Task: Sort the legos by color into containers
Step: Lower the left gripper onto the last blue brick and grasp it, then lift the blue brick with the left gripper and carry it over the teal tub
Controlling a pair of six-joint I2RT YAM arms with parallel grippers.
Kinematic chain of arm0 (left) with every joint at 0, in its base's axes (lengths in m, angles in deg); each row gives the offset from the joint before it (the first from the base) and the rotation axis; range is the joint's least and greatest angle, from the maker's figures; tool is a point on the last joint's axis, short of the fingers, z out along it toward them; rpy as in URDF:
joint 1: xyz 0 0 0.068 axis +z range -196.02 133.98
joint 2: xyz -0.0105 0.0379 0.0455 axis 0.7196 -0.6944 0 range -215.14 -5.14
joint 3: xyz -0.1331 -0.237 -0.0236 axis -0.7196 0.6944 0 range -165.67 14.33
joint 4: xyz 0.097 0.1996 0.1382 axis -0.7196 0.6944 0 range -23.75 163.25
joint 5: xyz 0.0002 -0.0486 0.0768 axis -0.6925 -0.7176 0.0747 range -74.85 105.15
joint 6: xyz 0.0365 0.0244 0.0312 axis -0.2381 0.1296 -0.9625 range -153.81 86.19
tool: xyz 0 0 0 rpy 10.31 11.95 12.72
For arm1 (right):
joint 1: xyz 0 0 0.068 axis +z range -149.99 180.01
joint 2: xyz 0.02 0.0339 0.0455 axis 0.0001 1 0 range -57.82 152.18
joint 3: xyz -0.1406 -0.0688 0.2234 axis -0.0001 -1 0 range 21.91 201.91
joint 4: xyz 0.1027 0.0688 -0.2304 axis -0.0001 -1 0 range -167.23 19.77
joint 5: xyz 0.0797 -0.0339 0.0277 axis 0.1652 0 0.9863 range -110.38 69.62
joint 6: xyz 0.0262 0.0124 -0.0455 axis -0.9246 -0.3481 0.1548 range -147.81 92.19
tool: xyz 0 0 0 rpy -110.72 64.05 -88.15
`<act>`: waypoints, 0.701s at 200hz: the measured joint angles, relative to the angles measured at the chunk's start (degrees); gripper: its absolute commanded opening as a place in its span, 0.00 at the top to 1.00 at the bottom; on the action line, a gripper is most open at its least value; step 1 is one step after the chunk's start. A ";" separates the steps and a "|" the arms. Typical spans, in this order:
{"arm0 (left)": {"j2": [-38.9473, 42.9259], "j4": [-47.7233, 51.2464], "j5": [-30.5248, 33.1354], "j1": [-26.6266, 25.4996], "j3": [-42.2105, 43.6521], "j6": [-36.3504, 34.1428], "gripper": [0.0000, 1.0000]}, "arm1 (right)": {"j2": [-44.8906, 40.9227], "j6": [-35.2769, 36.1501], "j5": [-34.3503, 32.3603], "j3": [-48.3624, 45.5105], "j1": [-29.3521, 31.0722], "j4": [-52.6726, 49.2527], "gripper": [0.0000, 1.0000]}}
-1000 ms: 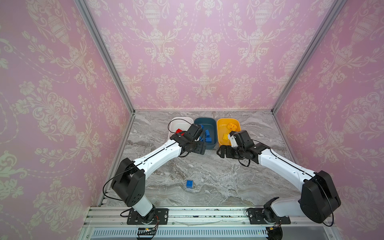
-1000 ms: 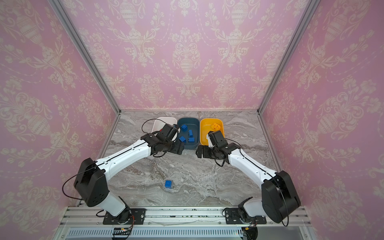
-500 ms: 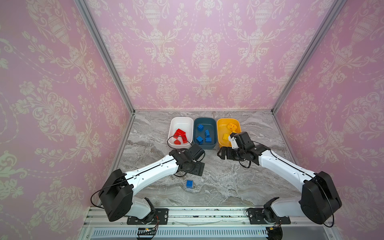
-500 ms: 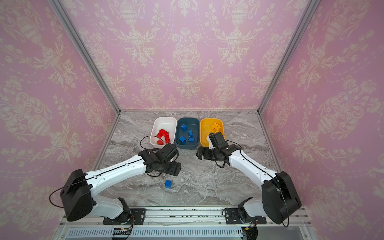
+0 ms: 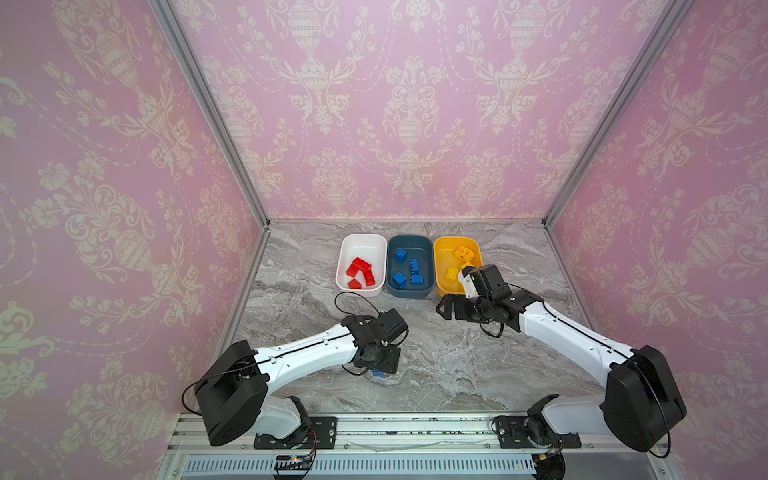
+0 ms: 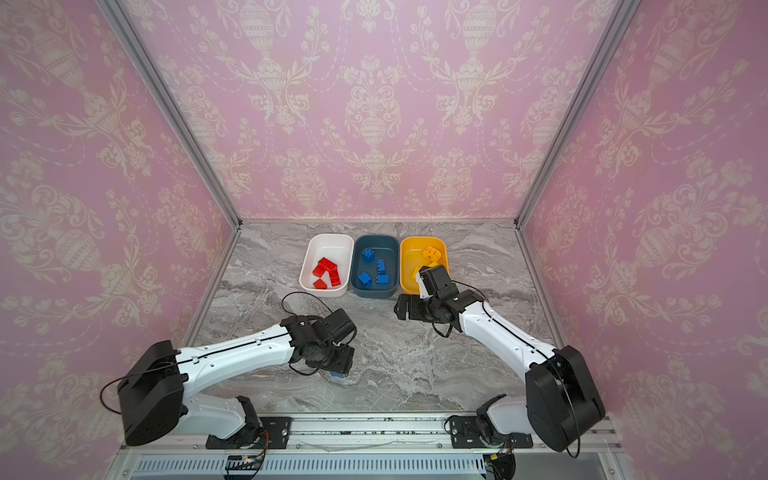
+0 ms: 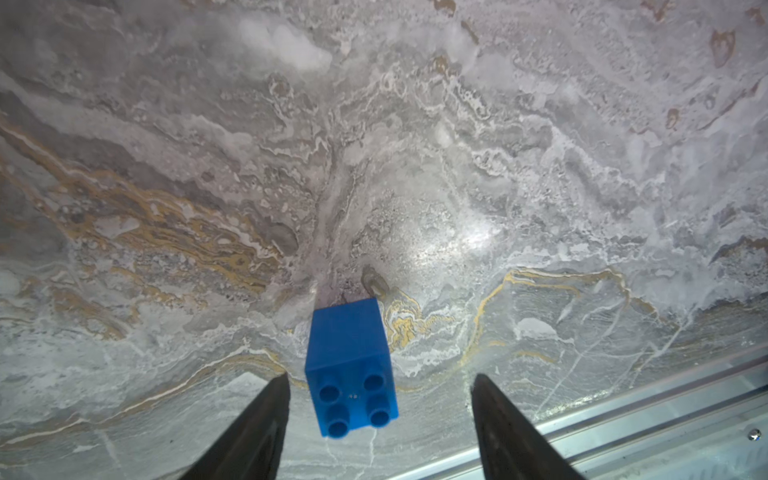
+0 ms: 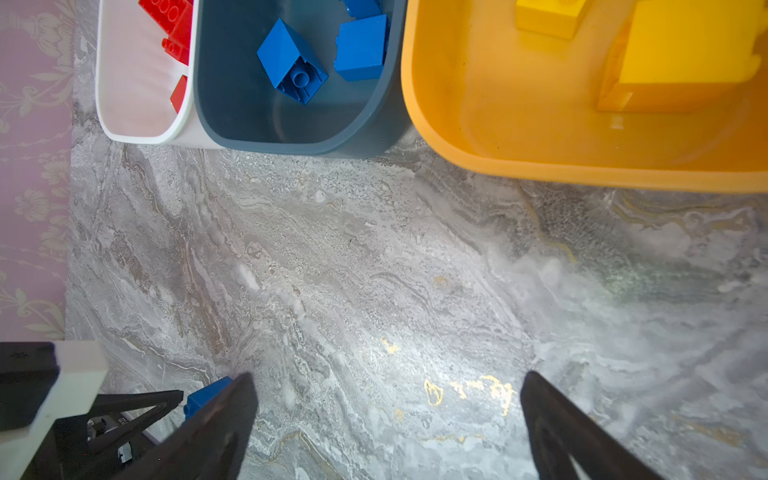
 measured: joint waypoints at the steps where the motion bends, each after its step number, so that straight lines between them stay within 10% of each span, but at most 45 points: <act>1: -0.07 -0.02 0.02 0.00 0.00 0.00 0.31 | 0.00 0.00 0.00 0.00 0.00 0.00 0.00; 140: -5.73 -0.94 0.02 0.00 0.02 0.83 0.69 | 0.00 -0.20 0.02 -0.15 -0.59 0.02 0.00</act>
